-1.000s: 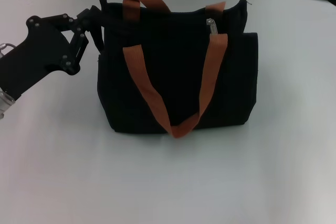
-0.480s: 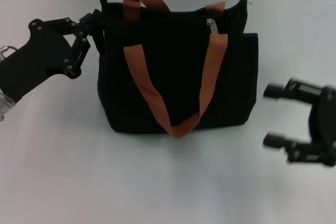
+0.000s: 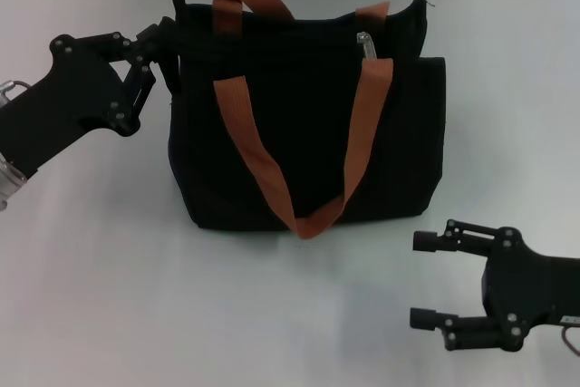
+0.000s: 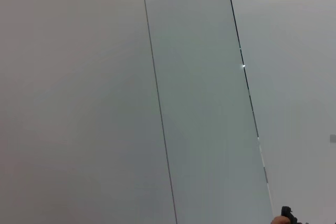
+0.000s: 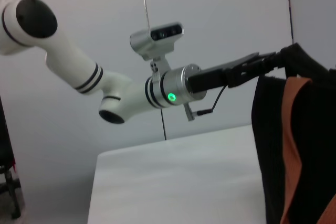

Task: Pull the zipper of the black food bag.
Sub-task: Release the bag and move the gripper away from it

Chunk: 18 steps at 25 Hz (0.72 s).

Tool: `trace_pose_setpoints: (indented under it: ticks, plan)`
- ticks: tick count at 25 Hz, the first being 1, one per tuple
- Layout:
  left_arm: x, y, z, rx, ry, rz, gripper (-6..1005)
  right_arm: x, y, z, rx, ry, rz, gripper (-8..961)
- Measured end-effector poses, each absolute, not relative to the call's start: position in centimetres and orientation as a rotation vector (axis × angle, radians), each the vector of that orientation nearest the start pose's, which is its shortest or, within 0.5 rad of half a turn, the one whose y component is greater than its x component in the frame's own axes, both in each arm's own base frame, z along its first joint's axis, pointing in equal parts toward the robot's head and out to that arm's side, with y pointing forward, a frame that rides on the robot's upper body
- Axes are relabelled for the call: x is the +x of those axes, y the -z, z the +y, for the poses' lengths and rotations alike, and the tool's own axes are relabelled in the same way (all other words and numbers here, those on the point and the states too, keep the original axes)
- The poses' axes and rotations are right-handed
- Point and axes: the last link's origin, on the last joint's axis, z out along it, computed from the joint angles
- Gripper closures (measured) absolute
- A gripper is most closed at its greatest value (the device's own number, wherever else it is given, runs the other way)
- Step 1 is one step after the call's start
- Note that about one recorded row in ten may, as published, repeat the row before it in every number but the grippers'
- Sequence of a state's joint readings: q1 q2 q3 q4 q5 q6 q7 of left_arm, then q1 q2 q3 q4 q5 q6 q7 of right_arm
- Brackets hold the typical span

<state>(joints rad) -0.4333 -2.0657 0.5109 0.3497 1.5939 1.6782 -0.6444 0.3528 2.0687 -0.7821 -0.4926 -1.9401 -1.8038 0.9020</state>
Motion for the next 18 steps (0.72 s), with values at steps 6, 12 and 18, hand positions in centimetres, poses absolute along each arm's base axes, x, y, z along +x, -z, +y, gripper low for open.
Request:
trace_pose_setpoints:
  ticks: [6, 12, 18]
  plan:
    - [-28.19, -1.91, 29.93, -2.186, 1.045, -0.104, 980, 29.01, 2.86, 23.17, -2.878, -0.913, 0.254, 140]
    - [-28.30, -1.97, 29.84, -2.179, 1.039, -0.098, 979, 29.08, 2.82, 23.18, -2.871, -0.913, 0.260, 141]
    - [-28.44, -1.97, 29.91, -2.179, 1.041, -0.132, 944, 28.97, 2.82, 23.35, -2.873, -0.914, 0.263, 141]
